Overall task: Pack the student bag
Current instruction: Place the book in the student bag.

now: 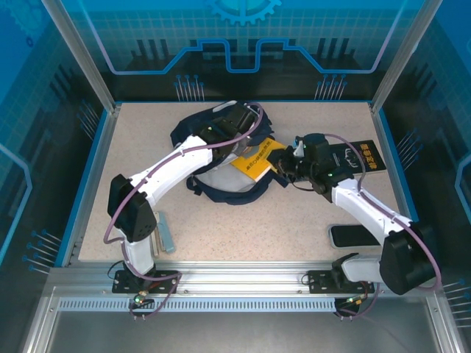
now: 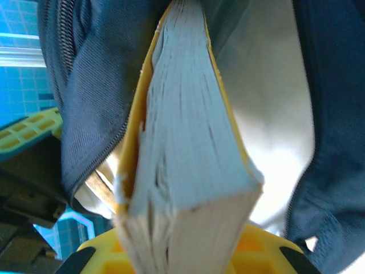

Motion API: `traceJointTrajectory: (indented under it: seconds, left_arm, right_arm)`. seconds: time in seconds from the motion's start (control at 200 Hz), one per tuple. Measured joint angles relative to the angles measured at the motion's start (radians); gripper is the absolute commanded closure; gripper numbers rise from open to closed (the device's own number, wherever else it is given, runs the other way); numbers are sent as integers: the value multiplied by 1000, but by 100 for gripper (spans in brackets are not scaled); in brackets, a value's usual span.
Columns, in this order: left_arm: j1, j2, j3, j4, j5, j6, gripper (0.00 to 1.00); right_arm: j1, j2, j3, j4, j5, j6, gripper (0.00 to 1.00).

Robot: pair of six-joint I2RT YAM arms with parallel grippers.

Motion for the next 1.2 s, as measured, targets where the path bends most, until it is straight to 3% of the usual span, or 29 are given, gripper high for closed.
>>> traceJointTrajectory:
  seconds: [0.42,0.805,1.201]
  left_arm:
    - [-1,-4,0,-3,3,-62,100]
    - [-1,-4,0,-8,18,-90,100]
    - [-2,-5,6,-20,18,-105,100]
  right_arm:
    - [90,302,32,227,217,28,97]
    - [99,374,32,491,219,51,95]
    - [129,554,109,570,251,132,91]
